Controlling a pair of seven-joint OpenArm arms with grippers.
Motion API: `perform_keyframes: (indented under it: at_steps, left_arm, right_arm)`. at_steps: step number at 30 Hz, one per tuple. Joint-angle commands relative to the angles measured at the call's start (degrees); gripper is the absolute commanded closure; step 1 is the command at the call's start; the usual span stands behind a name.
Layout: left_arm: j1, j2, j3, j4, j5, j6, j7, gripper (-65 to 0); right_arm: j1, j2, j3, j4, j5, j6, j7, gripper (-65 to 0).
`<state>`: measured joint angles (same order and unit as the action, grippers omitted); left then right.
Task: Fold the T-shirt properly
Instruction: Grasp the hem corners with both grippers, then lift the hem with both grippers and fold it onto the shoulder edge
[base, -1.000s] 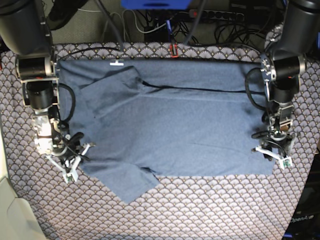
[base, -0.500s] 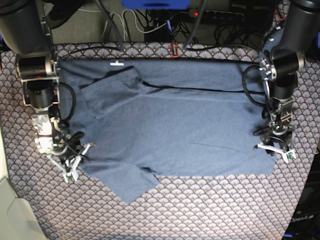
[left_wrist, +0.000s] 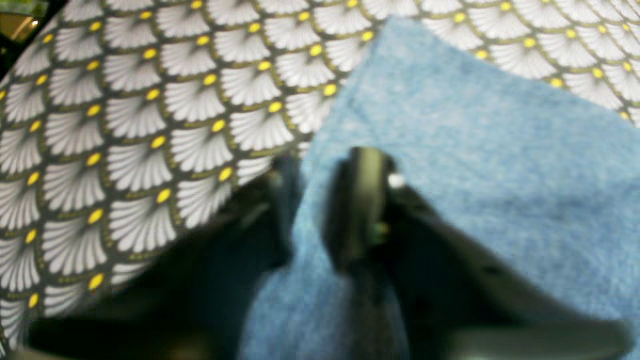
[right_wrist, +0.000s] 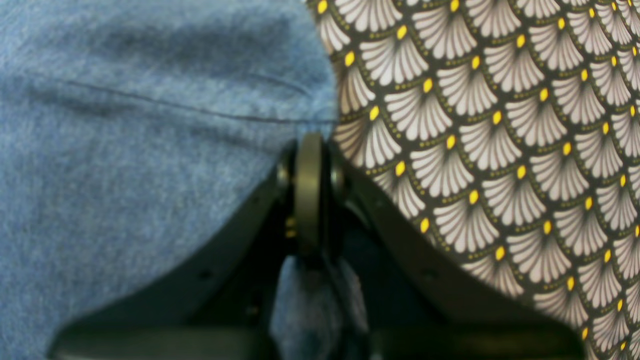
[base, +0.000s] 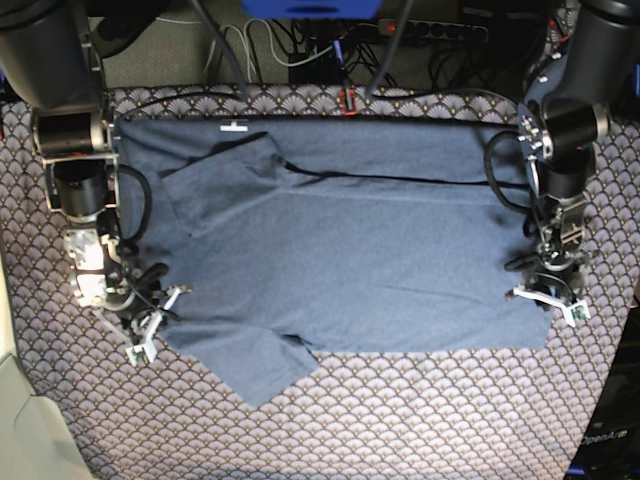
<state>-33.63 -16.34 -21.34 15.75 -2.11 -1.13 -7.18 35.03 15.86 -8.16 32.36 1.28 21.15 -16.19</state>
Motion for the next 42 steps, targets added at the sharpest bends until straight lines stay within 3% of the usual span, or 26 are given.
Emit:
perform_keyframes:
  at_steps: [1, 2, 14, 23, 28, 34, 42]
  left_arm:
    - [-1.2, -0.8, -0.2, 0.6, -0.1, 0.6, -0.2, -5.2]
    - [-1.2, -0.8, -0.2, 0.6, -0.1, 0.6, -0.2, 0.0]
    - [-1.1, -0.8, -0.2, 1.3, -0.3, 0.6, 0.3, -0.5]
    - [-1.0, -0.8, -0.6, 2.1, -0.4, 0.5, 3.0, -0.5]
    - [3.1, 0.6, -0.7, 15.0, -0.5, 0.5, 9.7, -0.5]
    - [10.9, 2.7, -0.7, 36.1, -0.5, 0.5, 19.5, -0.5]
    - [17.3, 3.3, -0.7, 44.7, -0.5, 0.5, 21.6, -0.5]
  right_arm:
    - [1.0, 0.3, -0.1, 0.6, -0.4, 0.0, -0.7, 0.0]
    - [1.0, 0.3, -0.1, 0.6, -0.4, 0.0, -0.7, 0.0]
    - [1.0, 0.6, 0.1, 2.1, -0.4, 0.4, -0.7, 0.0]
    - [-8.6, 2.2, 0.4, 26.4, -0.4, 0.4, -9.4, 0.0]
    - [-11.1, 2.6, 0.5, 32.2, -0.4, 0.4, -13.2, 0.0]
    - [-15.0, 4.0, 0.6, 37.7, -0.4, 0.4, -13.7, 0.0]
    - [-23.2, 5.4, 2.2, 48.5, -0.4, 0.4, -16.2, 0.0]
